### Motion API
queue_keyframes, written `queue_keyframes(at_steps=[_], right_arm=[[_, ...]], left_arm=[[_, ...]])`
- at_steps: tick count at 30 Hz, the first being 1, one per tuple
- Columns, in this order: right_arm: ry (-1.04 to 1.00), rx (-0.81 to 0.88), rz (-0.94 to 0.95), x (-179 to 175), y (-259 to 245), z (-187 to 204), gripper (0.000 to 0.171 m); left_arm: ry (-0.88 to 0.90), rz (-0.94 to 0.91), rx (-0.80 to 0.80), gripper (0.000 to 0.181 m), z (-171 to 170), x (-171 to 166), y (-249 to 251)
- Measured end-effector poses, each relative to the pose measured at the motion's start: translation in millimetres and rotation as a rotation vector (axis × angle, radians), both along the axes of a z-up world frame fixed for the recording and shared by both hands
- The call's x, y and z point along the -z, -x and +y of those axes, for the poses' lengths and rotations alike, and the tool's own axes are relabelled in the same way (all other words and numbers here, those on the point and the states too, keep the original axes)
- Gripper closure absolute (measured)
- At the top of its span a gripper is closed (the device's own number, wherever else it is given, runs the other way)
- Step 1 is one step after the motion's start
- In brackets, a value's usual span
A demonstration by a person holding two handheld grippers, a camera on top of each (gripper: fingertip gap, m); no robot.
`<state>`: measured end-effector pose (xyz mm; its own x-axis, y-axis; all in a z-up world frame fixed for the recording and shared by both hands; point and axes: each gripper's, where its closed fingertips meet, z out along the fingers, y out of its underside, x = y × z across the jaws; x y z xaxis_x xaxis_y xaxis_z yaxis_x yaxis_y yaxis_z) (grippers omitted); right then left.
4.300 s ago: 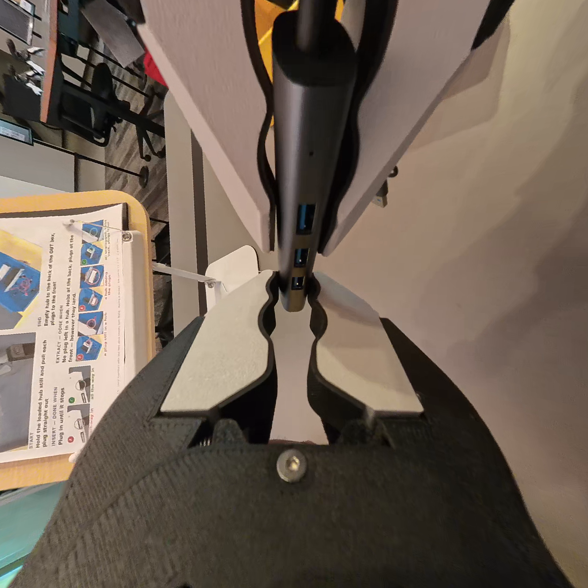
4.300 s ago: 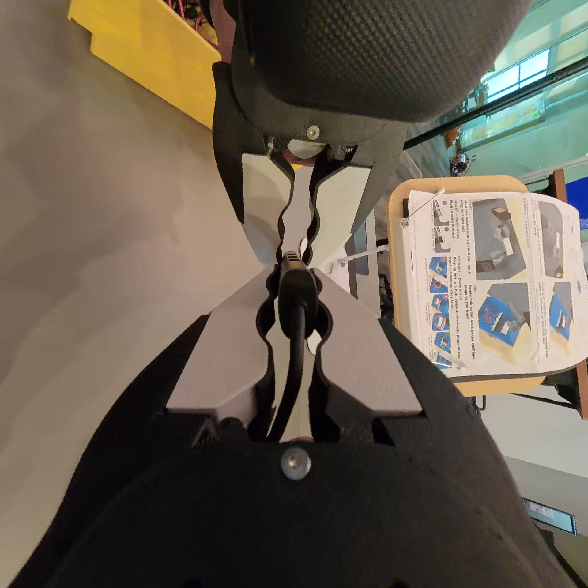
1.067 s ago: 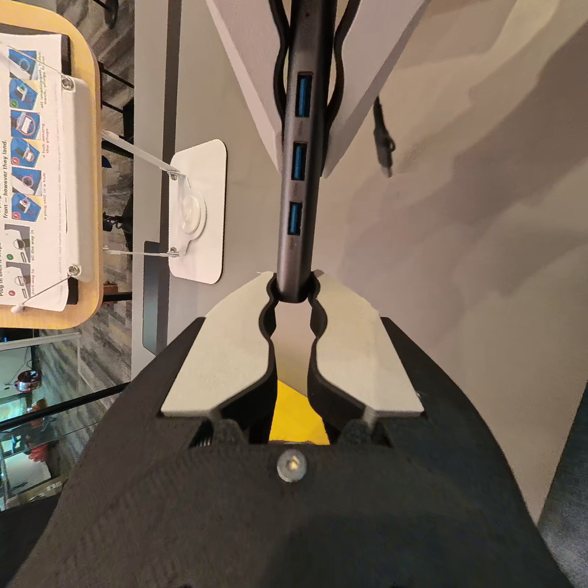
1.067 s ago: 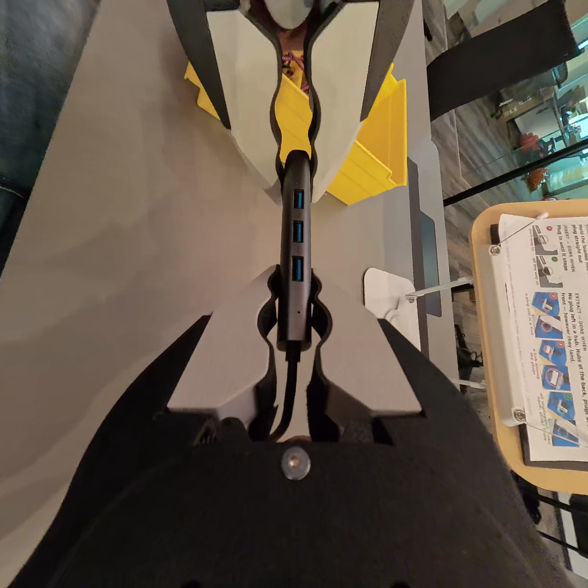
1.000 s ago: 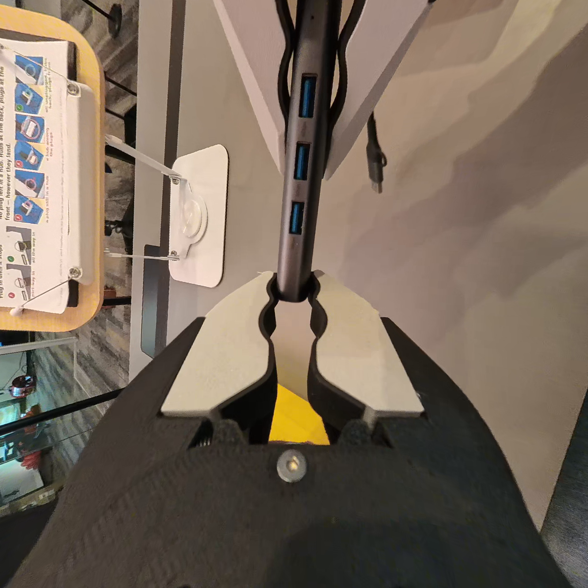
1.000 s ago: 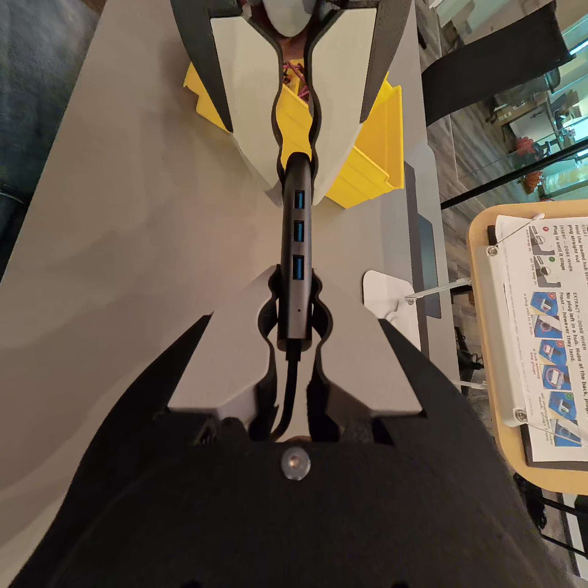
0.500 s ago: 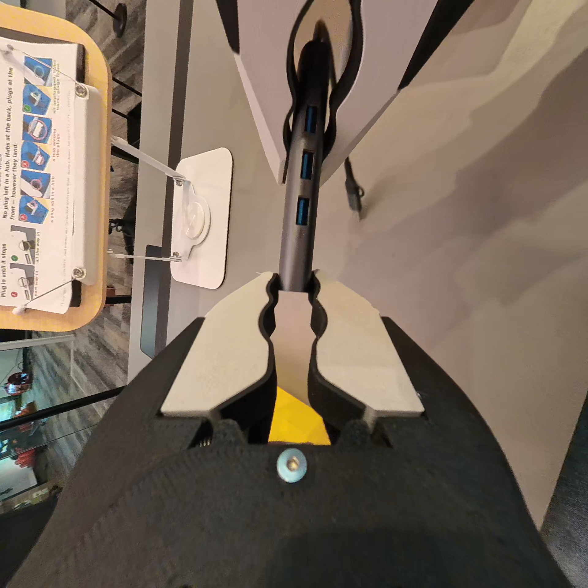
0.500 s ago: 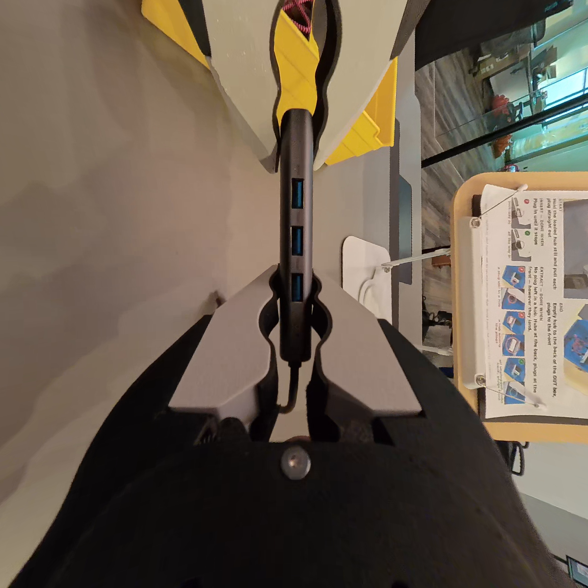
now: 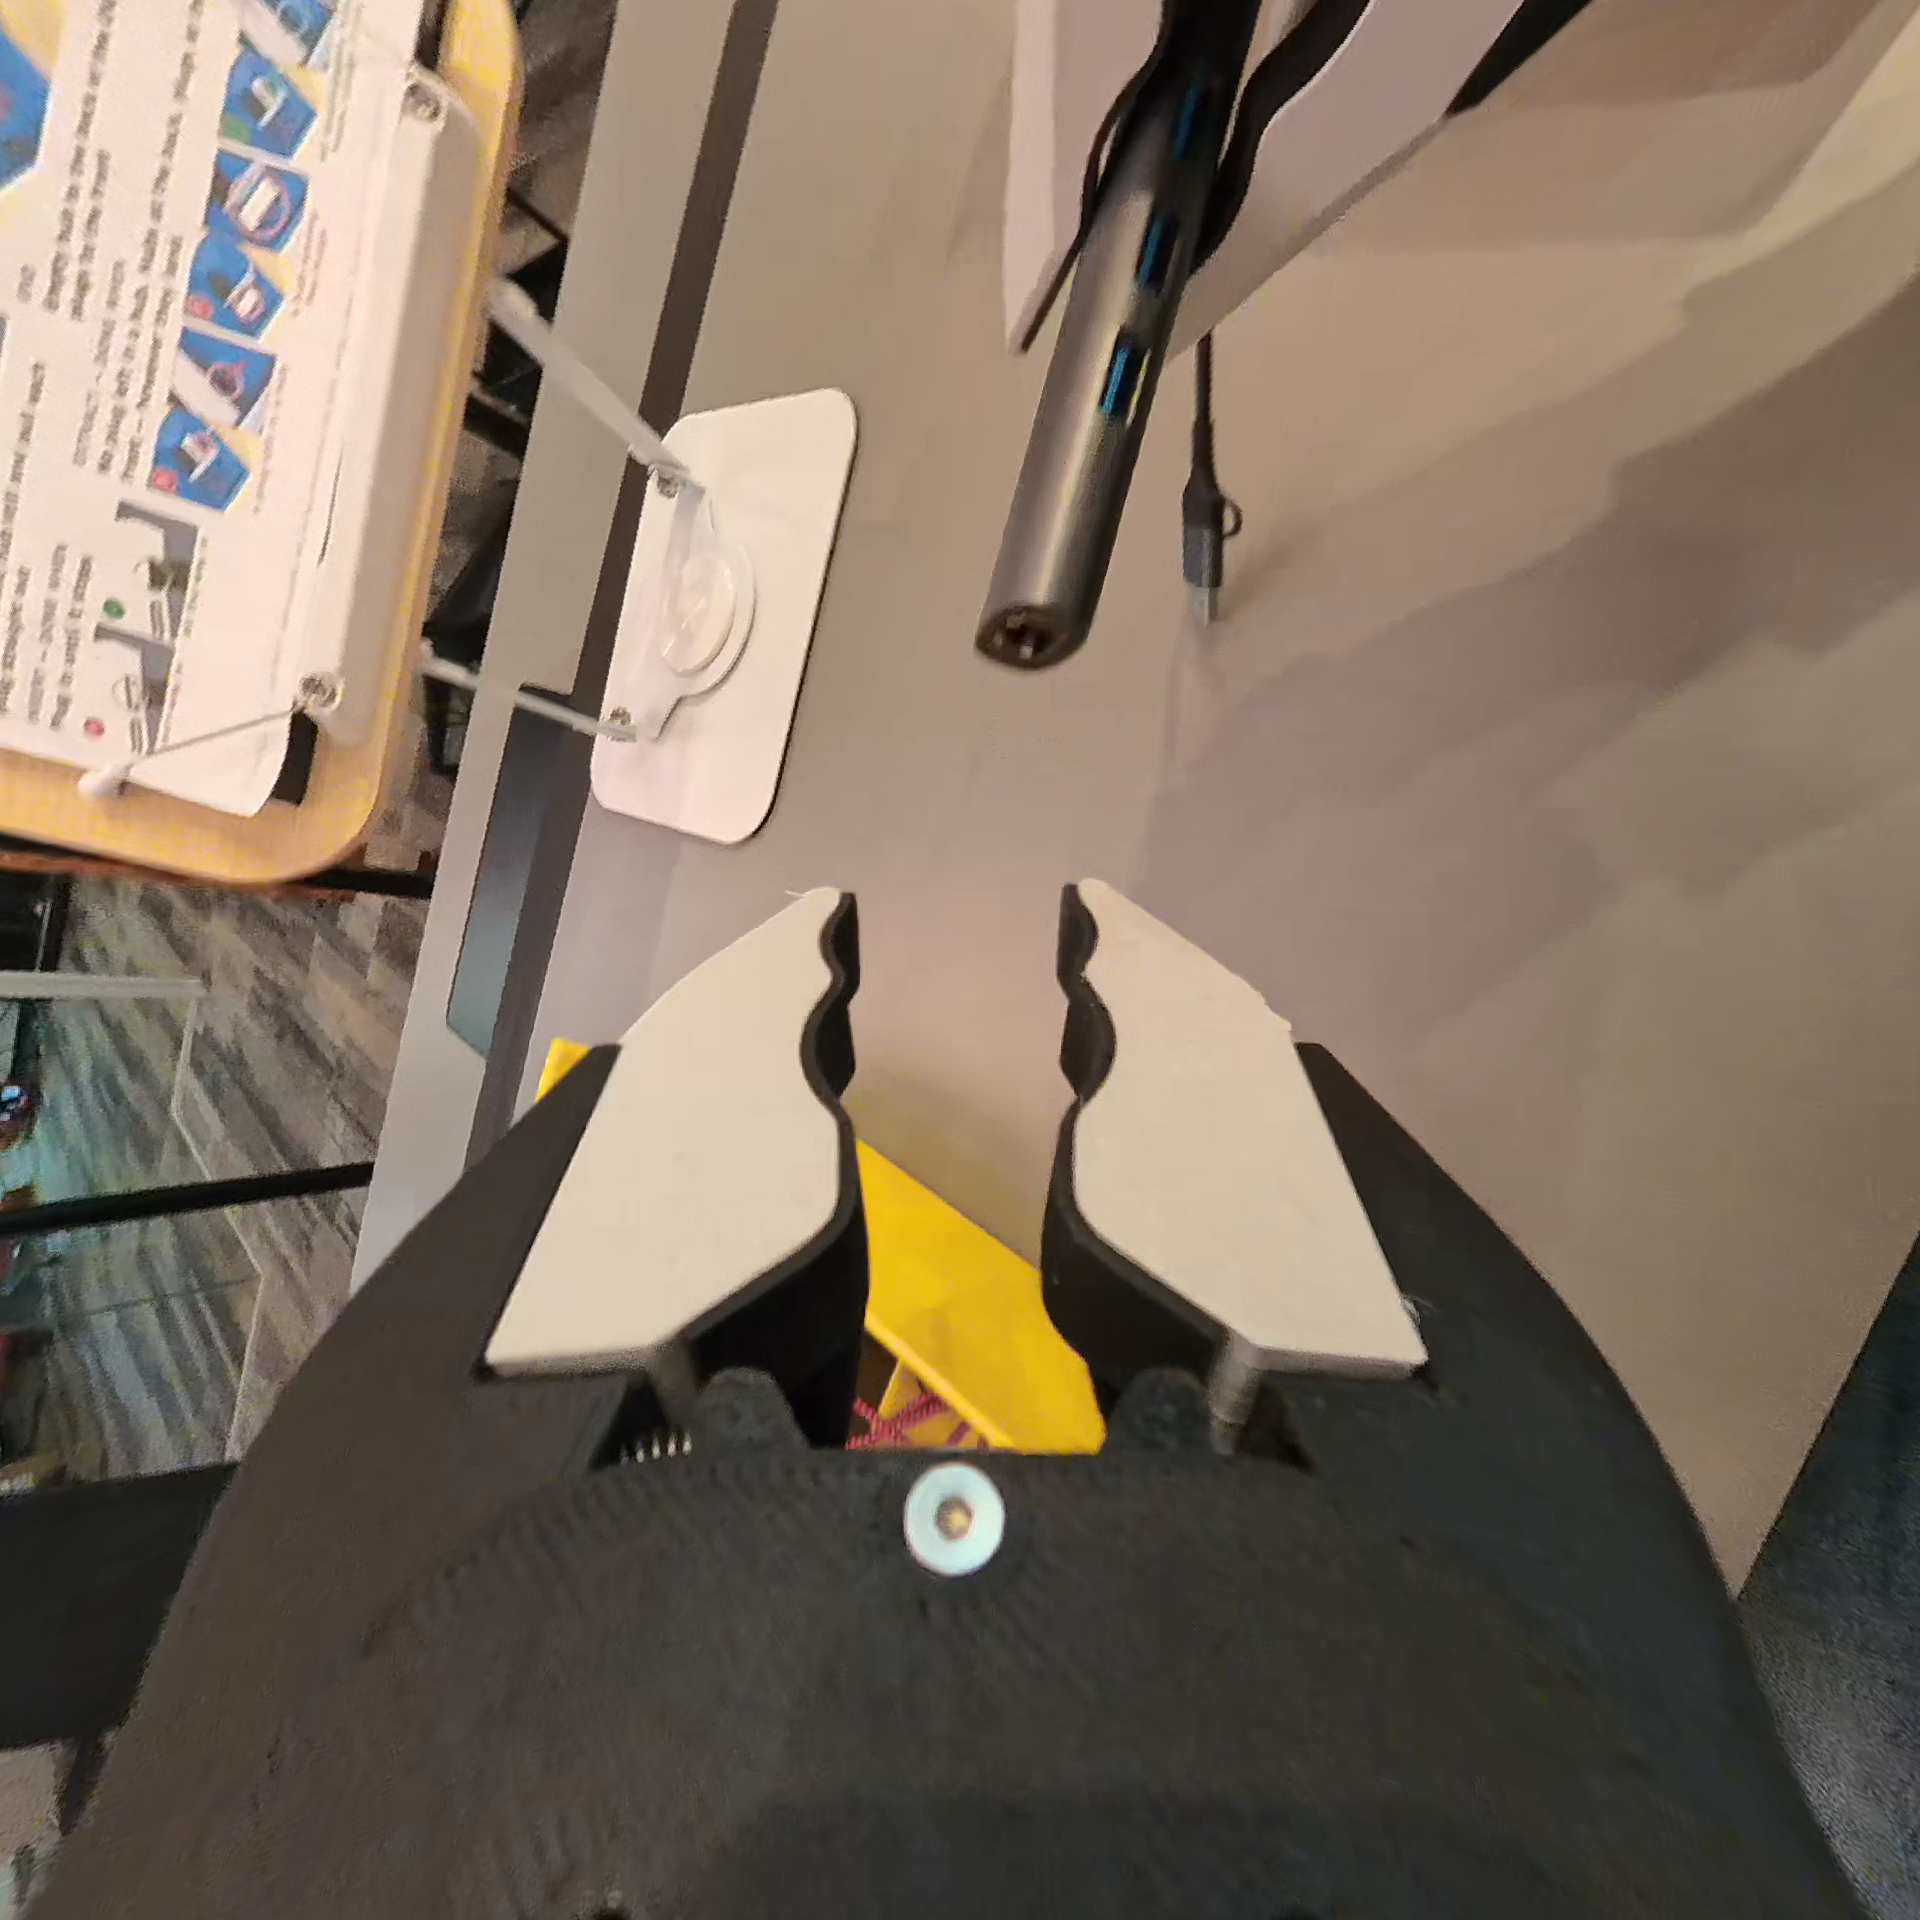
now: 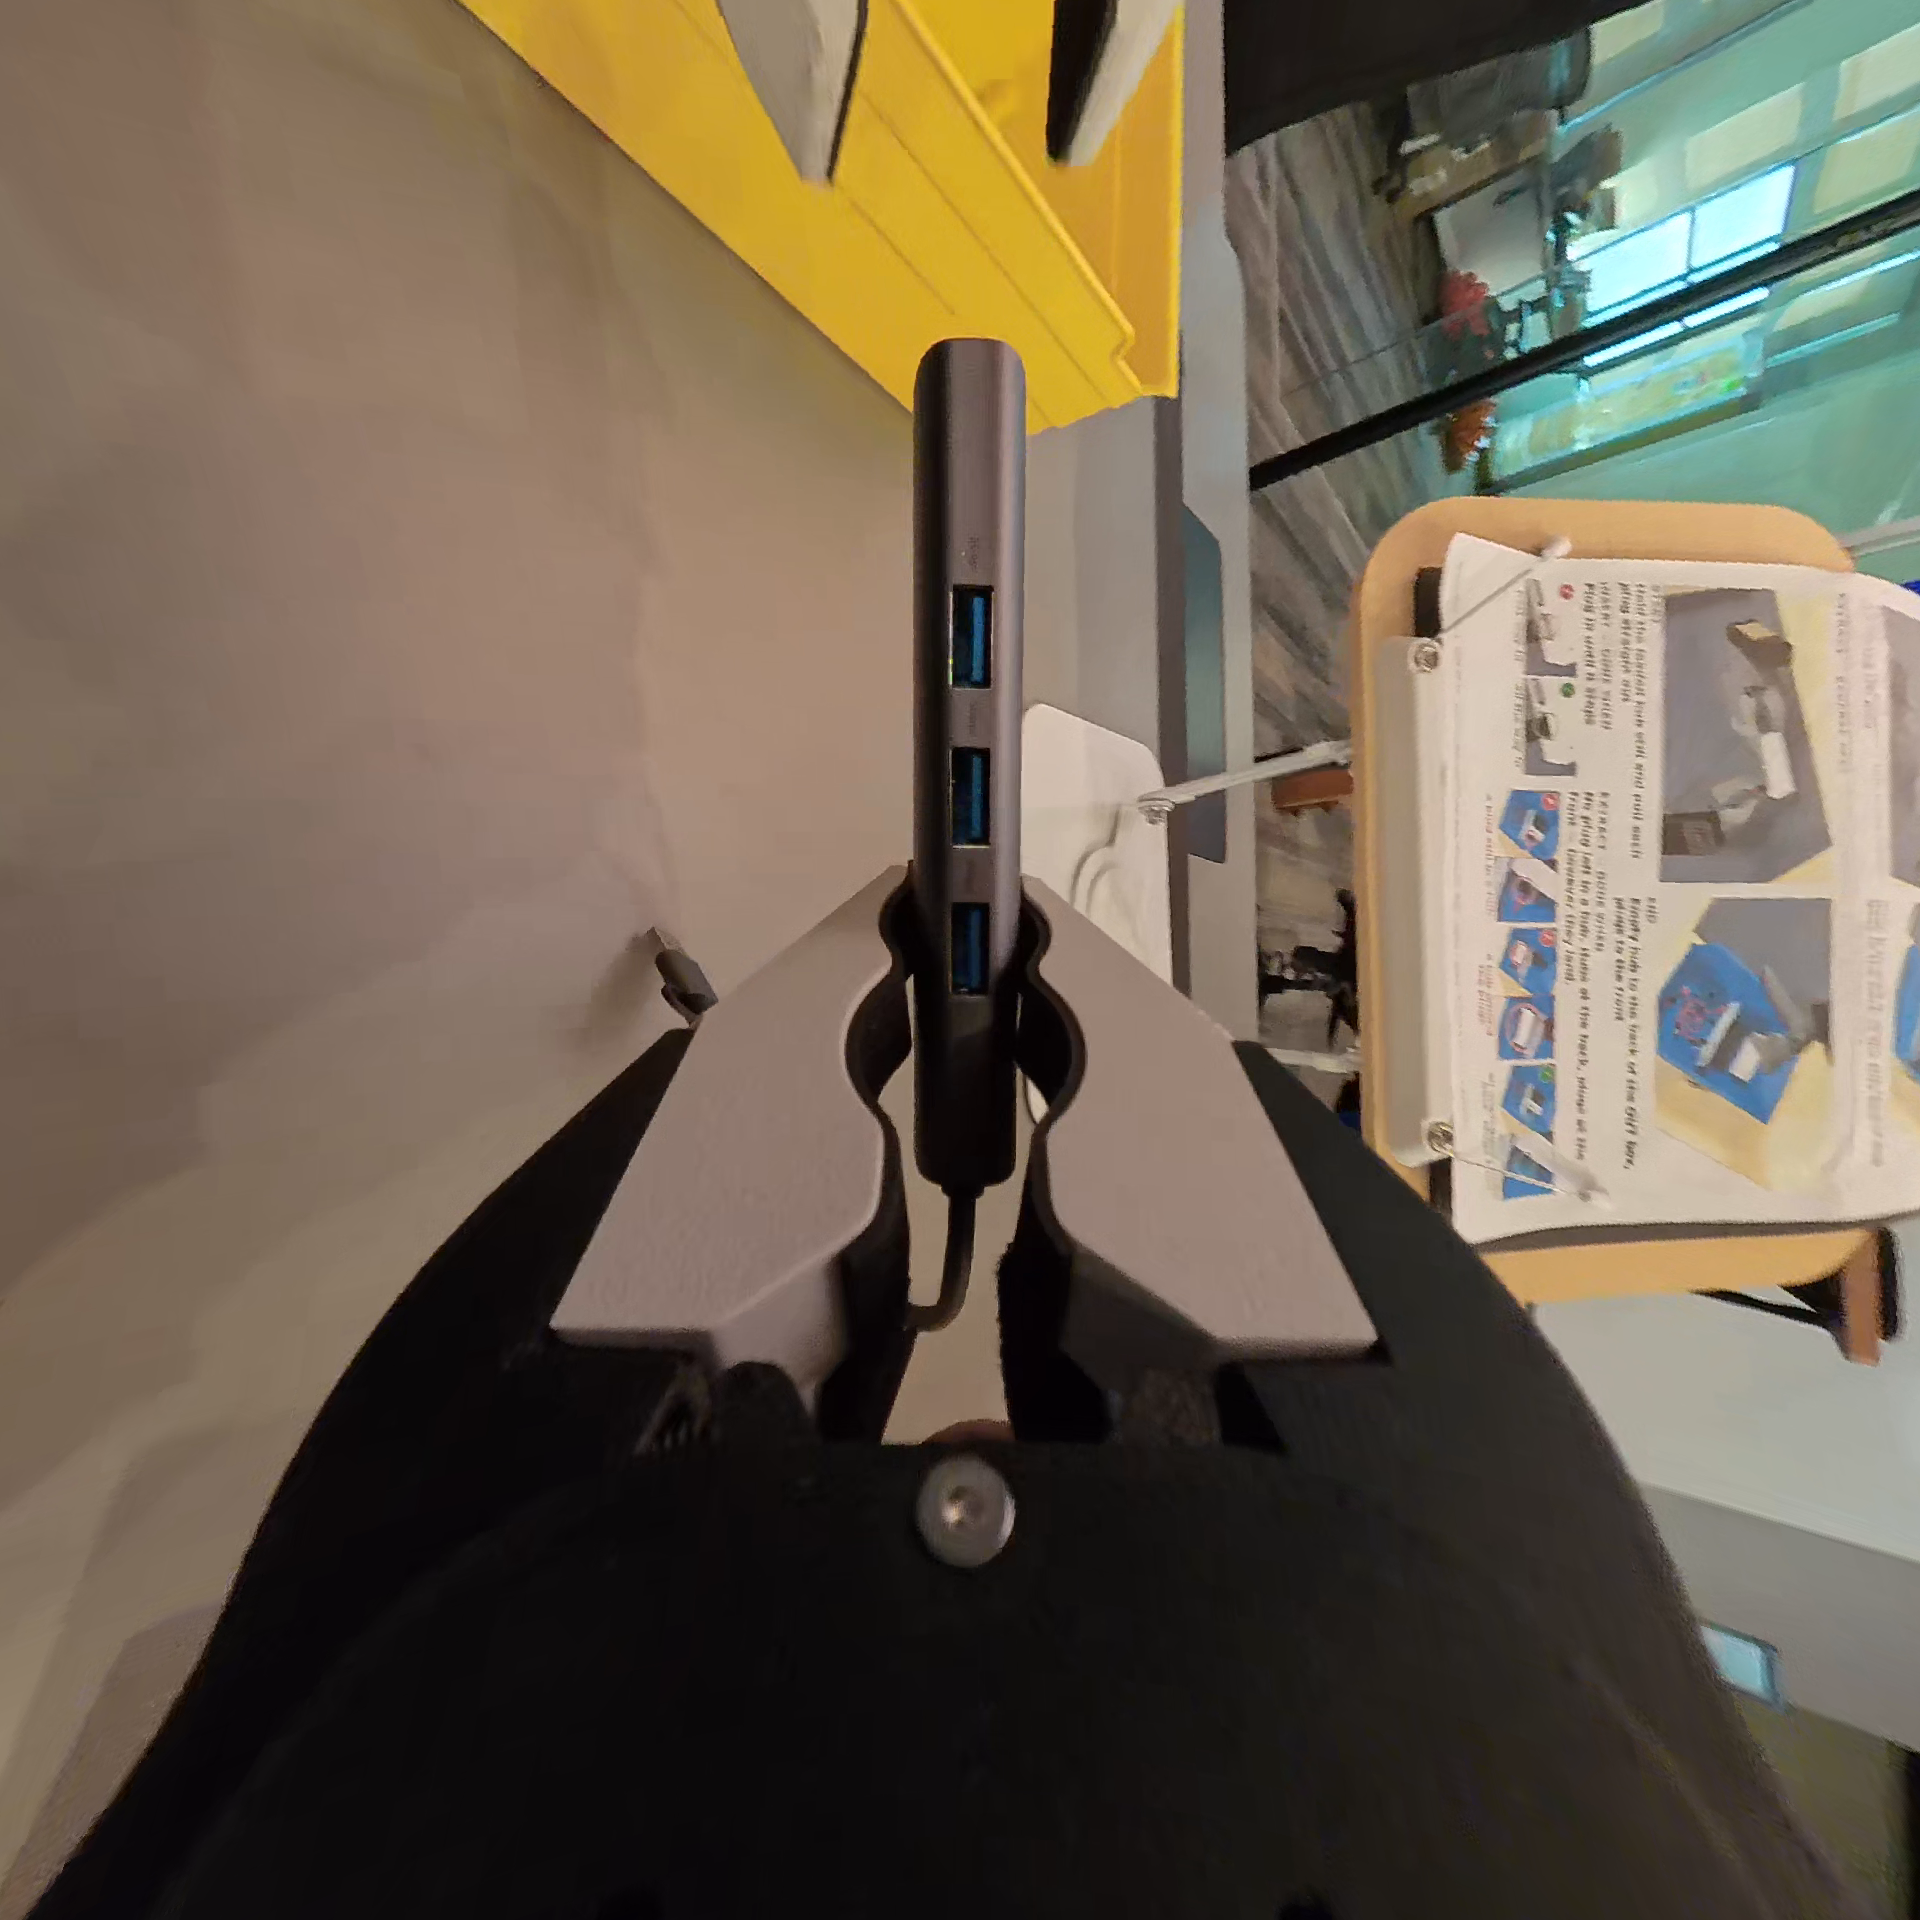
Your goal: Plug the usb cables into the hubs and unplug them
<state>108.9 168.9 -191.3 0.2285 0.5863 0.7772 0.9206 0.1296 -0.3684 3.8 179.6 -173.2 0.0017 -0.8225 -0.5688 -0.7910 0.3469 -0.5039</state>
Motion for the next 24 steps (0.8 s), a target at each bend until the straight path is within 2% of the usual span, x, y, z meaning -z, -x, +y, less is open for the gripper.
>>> queue_keyframes(at_steps=[6,13,19,24], right_arm=[[-0.029,0.054,-0.045,6,-3,6,0.159],[0.0,0.057,-0.033,19,-3,7,0.159],[0.023,0.056,0.001,28,4,7,0.159],[0.041,0.045,0.008,35,8,4,0.159]], left_arm=[[-0.039,-0.019,-0.15,0.148,27,-11,53],[-0.039,0.086,-0.381,0.155,78,-10,171],[0.141,0.212,-0.478,0.154,93,33,227],[0.227,0.27,-0.555,0.154,103,73,237]])
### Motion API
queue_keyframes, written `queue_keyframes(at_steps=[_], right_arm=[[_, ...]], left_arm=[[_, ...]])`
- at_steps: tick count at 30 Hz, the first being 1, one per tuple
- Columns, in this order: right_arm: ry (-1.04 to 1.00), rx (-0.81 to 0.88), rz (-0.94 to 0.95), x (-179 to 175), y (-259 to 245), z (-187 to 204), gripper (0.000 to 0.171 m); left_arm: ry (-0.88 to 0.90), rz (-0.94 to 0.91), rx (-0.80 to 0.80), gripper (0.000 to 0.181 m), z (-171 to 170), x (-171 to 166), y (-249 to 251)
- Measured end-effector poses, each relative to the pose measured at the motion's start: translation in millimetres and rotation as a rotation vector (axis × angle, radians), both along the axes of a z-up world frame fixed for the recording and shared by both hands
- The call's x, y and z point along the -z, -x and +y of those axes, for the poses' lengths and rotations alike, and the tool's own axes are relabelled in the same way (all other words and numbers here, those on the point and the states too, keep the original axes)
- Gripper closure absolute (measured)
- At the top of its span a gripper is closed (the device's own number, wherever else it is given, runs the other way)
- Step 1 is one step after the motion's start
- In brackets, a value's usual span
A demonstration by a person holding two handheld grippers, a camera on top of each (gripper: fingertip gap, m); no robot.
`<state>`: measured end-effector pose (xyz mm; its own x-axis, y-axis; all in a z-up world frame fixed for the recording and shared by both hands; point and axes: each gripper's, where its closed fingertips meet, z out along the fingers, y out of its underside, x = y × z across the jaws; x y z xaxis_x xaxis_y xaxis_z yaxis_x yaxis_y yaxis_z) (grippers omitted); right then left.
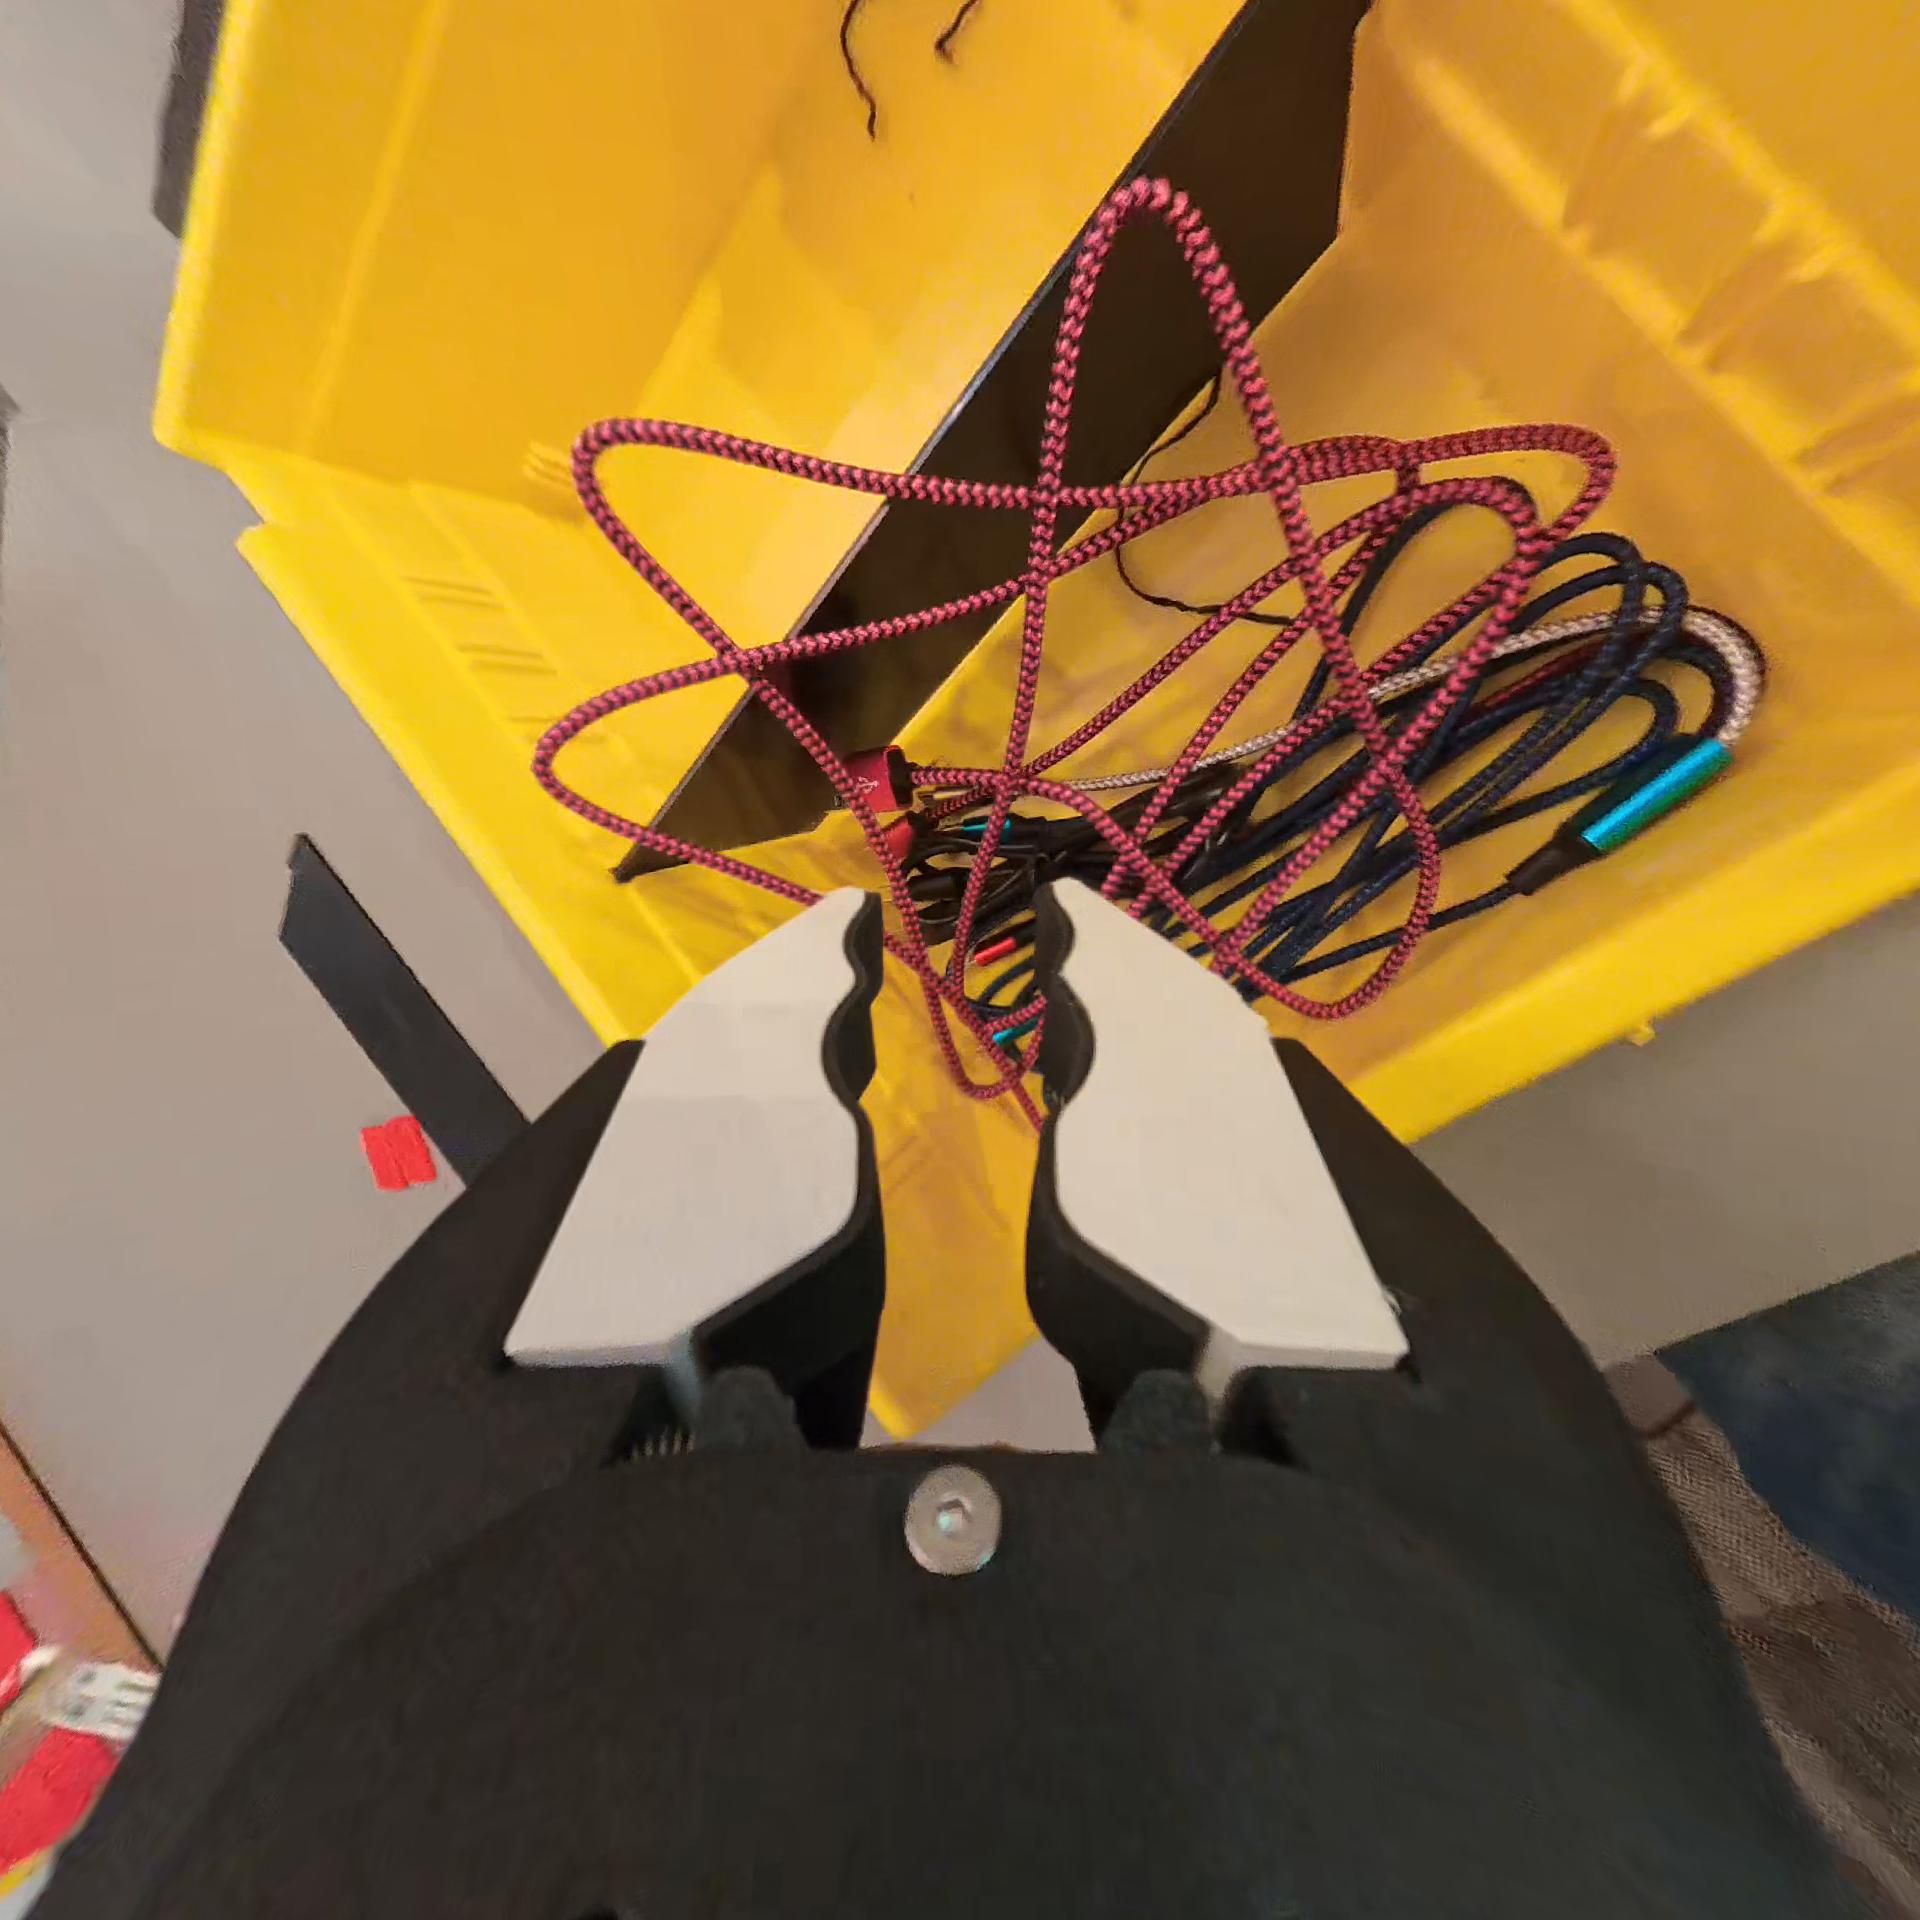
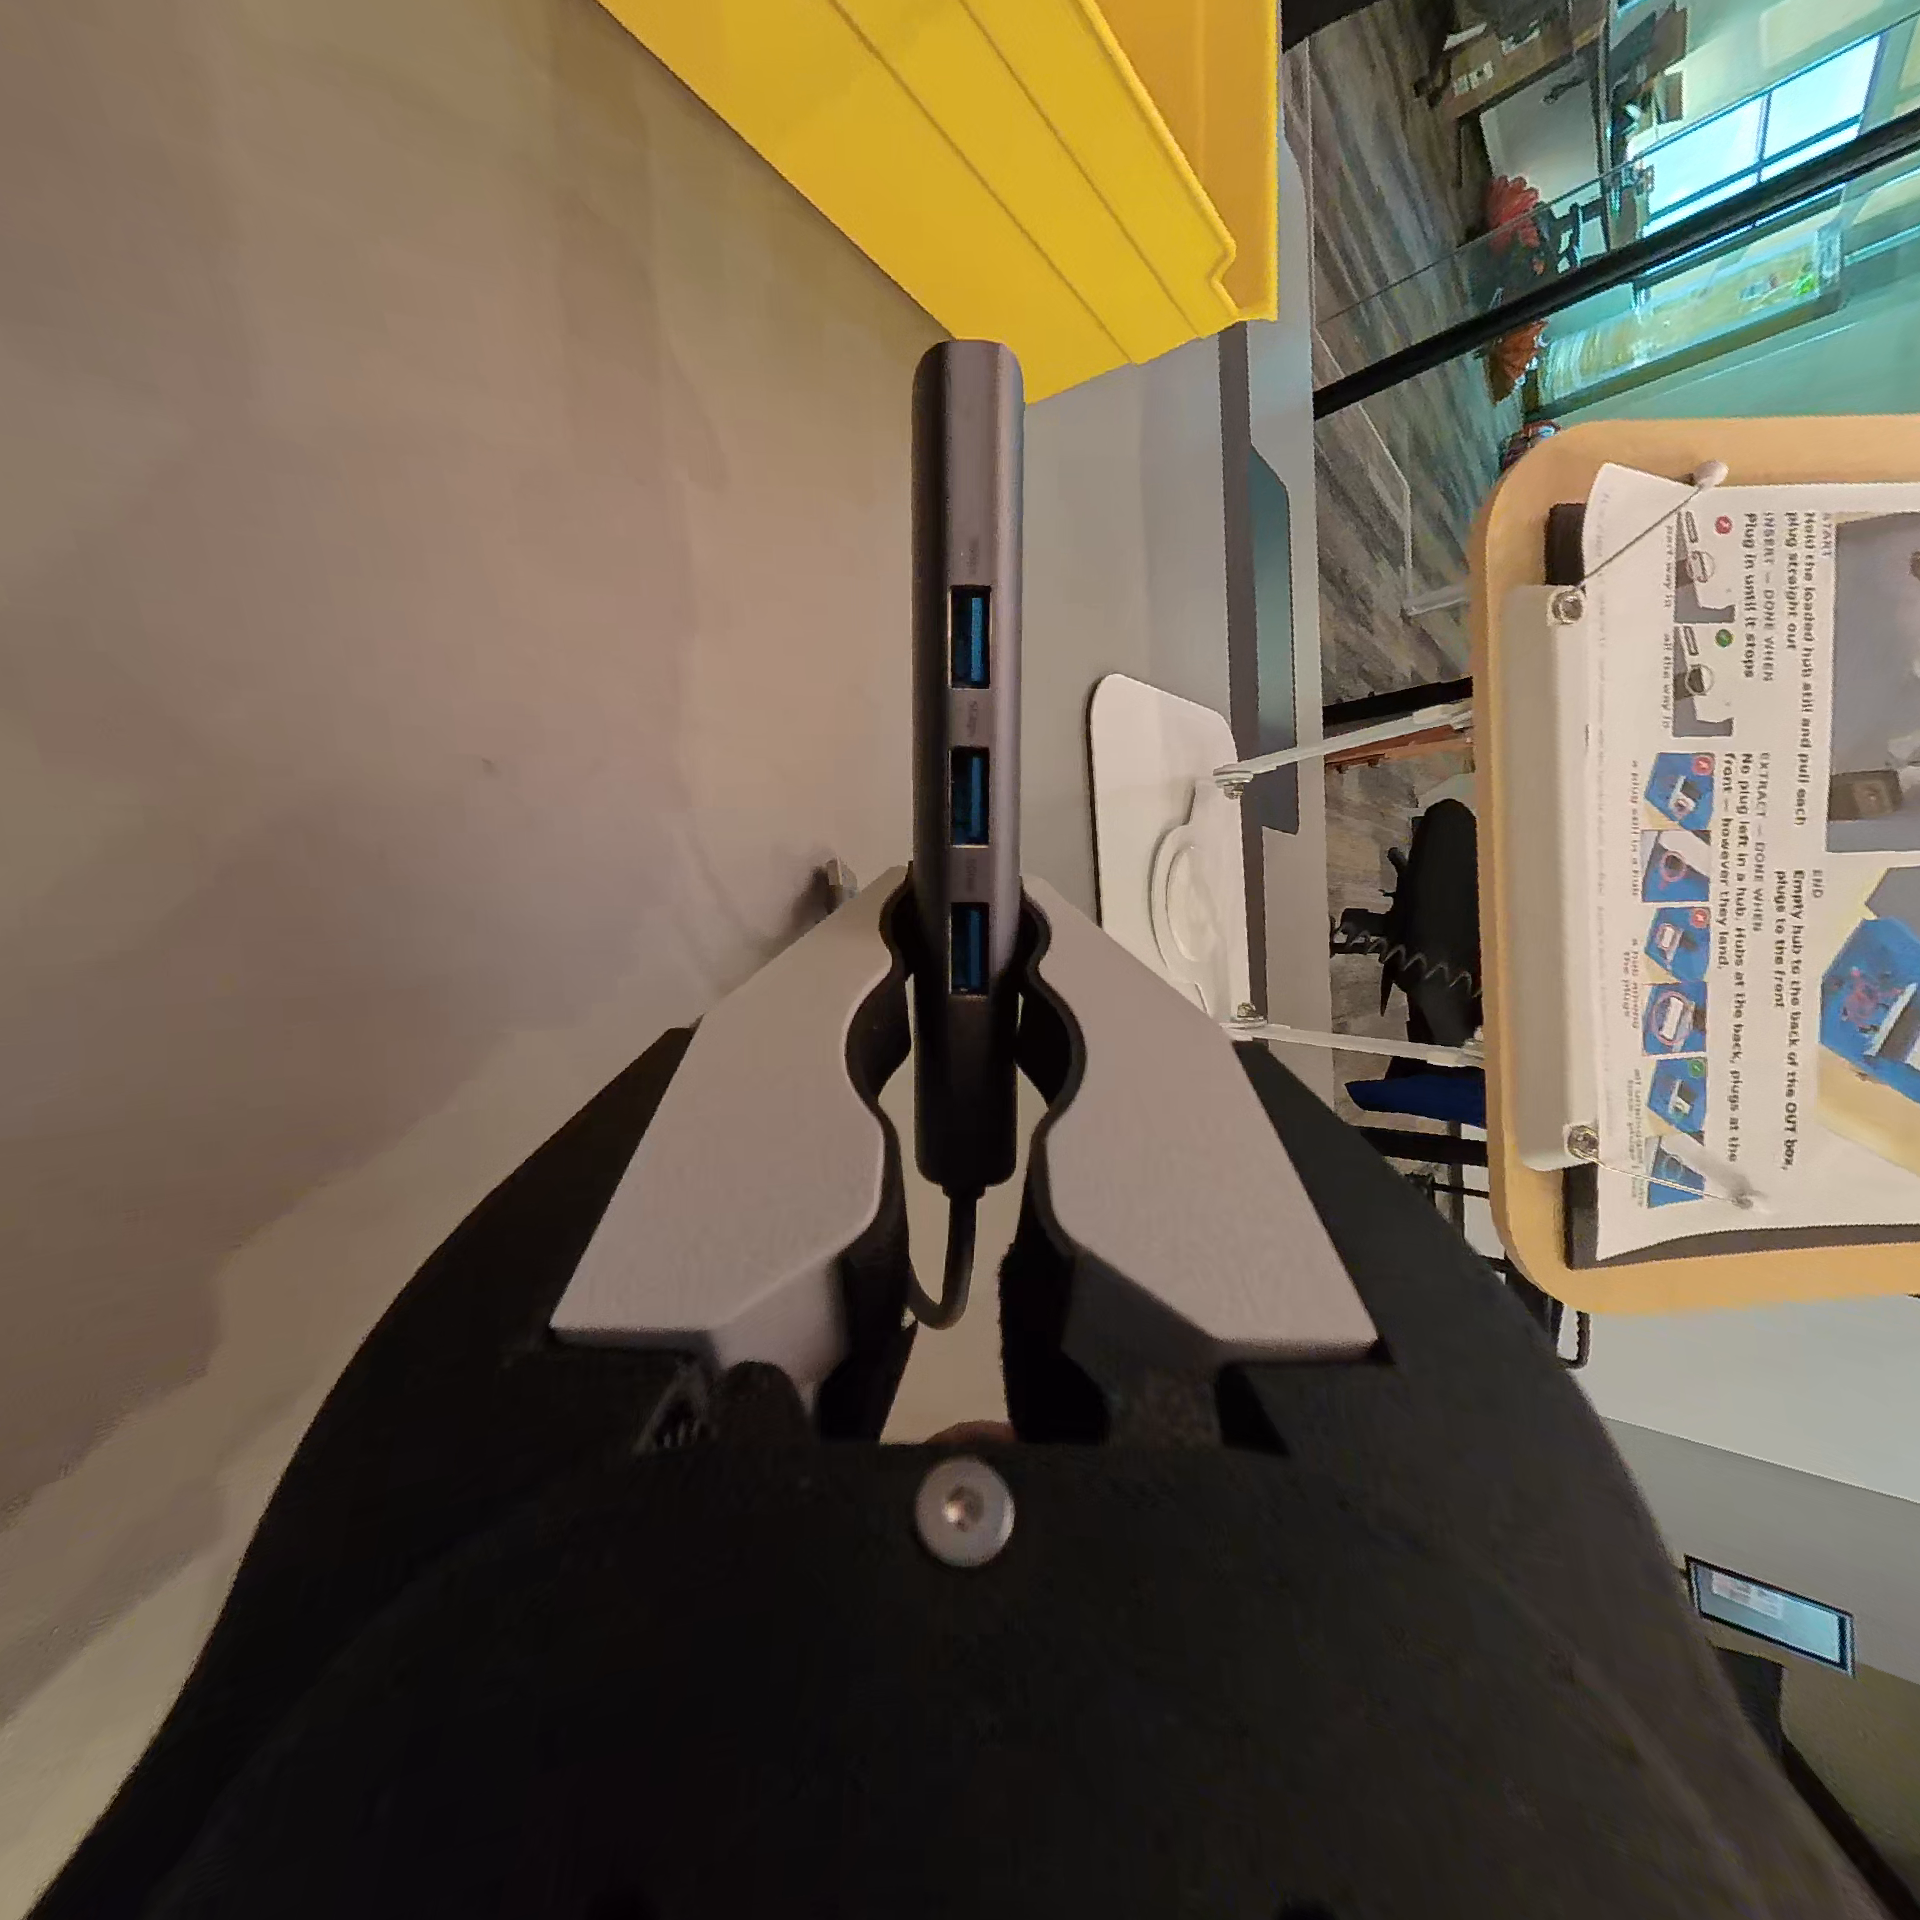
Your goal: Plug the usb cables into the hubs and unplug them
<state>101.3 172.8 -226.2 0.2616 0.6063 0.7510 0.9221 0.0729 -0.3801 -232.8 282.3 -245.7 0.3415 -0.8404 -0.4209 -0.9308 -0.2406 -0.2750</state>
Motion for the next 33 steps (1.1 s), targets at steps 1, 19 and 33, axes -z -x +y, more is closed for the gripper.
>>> queue_keyframes(at_steps=[1,19,33], right_arm=[[0.003,-0.001,0.001,1,0,0,0.159],[-0.014,-0.004,0.099,1,0,-1,0.159],[-0.033,0.003,0.14,-5,-2,-3,0.159]], left_arm=[[0.036,-0.003,-0.02,0.154,-1,8,-1],[0.232,-0.521,-0.647,0.166,19,36,-15],[0.247,-0.565,-0.666,0.173,26,51,-27]])
